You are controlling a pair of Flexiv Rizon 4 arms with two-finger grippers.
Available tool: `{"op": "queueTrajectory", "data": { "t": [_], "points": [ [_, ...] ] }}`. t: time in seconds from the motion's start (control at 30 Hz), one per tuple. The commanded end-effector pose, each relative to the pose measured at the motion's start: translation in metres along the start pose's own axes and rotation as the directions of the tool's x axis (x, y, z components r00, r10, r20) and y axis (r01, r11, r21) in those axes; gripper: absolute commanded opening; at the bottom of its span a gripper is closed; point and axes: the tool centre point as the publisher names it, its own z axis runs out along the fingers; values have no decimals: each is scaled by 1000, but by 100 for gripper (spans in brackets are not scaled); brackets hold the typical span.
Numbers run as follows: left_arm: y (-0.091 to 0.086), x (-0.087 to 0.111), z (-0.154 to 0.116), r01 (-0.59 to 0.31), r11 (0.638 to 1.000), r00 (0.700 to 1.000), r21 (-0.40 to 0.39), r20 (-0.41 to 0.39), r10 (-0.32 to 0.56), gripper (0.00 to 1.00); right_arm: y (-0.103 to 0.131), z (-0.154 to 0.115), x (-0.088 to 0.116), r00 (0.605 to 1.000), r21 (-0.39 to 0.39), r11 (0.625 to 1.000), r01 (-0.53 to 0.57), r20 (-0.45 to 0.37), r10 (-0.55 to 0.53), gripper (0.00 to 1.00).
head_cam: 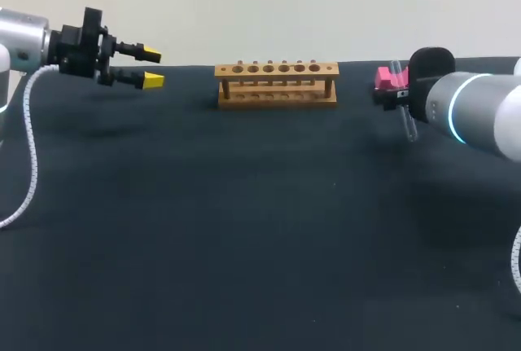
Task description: Grasp the test tube, adjust it, and insert it.
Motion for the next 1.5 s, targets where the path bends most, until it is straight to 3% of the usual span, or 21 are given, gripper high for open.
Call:
{"op": "queueTrajectory", "data": {
  "t": [0.03, 0.37, 0.73, 1.43, 1.47, 1.5],
  "points": [
    [0, 1, 0, -3, 1000, 1000, 0, 2, 3, 100, -4, 8, 6, 793, -16, 1000, -6, 609, 15, 100],
    [0, 1, 0, -3, 1000, 1000, 0, 2, 3, 100, -13, 18, 12, 800, -47, 995, -87, 592, 98, 100],
    [0, 1, 0, -3, 1000, 1000, 0, 2, 3, 100, -18, 29, 17, 833, -40, 998, -56, 550, 69, 100],
    [0, 1, 0, -3, 1000, 1000, 0, 2, 3, 100, -23, 44, 20, 846, -65, 997, -30, 530, 60, 100],
    [0, 1, 0, -3, 1000, 1000, 0, 2, 3, 100, -23, 44, 20, 847, -66, 997, -29, 529, 59, 83],
    [0, 1, 0, -3, 1000, 1000, 0, 2, 3, 100, -23, 45, 20, 848, -67, 997, -27, 527, 59, 76]
  ]
}}
